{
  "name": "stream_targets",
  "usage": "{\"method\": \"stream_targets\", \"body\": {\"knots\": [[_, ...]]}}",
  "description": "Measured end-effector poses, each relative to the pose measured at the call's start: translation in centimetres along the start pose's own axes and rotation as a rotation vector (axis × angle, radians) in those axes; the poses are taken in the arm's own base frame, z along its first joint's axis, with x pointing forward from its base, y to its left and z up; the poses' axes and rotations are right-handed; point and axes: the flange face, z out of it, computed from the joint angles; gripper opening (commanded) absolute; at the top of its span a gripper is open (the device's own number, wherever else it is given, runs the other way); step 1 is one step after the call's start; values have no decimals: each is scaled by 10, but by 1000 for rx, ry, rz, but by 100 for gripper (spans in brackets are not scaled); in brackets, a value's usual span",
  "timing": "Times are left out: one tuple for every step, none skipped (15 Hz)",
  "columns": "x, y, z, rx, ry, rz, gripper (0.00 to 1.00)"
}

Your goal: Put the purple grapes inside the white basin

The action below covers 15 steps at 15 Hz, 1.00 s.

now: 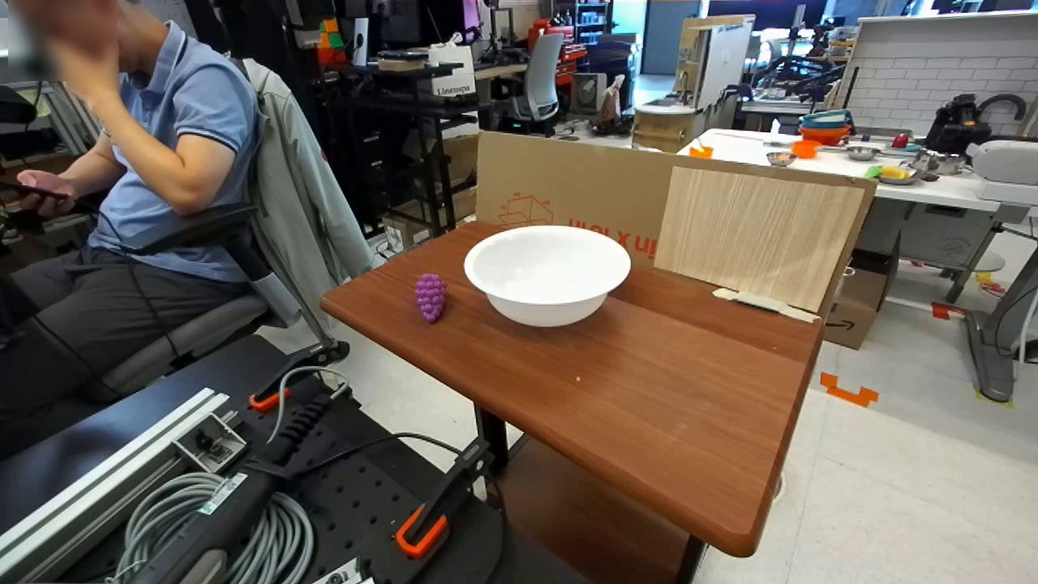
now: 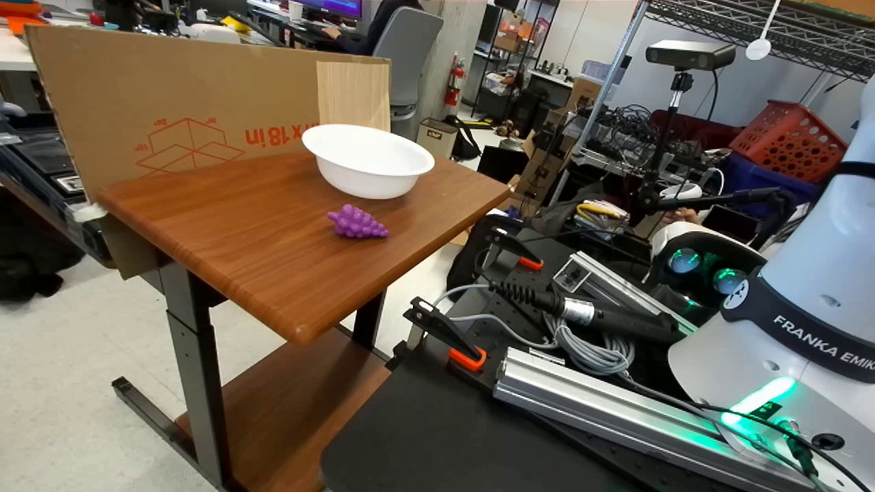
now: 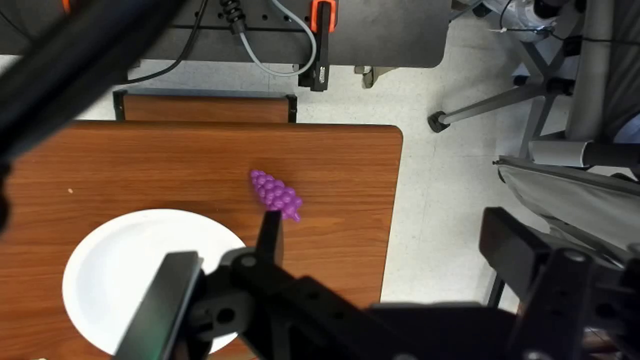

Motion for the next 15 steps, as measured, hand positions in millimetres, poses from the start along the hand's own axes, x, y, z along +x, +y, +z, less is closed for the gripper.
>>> {"method": "stream_targets", "body": {"knots": [[0, 0, 0, 0, 0, 0, 100], [0, 0, 0, -1, -1, -2, 100], [-1, 0, 1, -2, -11, -30, 100], [-2, 0, 2, -6, -24, -78, 100], [-4, 1, 4, -6, -43, -126, 100], [-5, 2, 5, -3, -57, -175, 100], [-4, 4, 6, 0, -67, -224, 100], [-2, 6, 8, 4, -74, -272, 100], [2, 10, 10, 7, -82, -321, 100], [7, 14, 13, 12, -91, -367, 100], [13, 20, 16, 18, -100, -414, 100], [21, 27, 19, 24, -111, -461, 100], [30, 33, 23, 31, -122, -504, 100], [39, 40, 28, 40, -138, -546, 100], [49, 43, 34, 52, -162, -581, 100]]}}
